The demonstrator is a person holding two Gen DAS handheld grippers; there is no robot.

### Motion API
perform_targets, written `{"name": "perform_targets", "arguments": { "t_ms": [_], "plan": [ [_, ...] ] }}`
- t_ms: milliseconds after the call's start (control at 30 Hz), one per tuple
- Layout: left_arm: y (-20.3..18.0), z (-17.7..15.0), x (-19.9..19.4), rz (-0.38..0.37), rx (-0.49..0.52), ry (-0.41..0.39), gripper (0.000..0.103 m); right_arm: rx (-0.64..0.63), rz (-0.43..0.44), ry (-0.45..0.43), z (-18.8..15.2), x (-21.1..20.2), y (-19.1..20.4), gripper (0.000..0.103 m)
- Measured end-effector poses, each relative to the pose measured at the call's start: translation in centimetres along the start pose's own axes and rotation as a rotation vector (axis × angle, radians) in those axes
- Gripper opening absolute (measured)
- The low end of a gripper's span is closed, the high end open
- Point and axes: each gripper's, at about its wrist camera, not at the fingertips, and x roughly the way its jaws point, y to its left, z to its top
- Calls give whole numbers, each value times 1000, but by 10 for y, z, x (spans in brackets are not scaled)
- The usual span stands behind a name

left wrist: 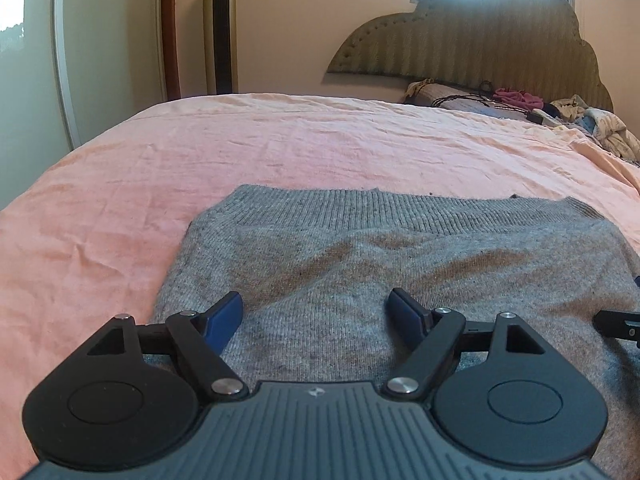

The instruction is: Fold small clothes

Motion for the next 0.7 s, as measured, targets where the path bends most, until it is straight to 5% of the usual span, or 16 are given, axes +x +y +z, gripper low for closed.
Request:
{"name": "perform_targets", "arguments": {
  "t_ms": [100, 400, 700],
  "plan": [
    [0, 0, 0, 0, -2, -2, 80, -1, -29, 53, 12, -6, 4, 102],
    [0, 0, -4, 9, -7, -8, 80, -3, -12, -28, -10, -12, -5, 103],
    [45, -49, -105, -110, -271, -46, 81, -3, -18, -33, -10, -14, -3, 103]
  ]
}}
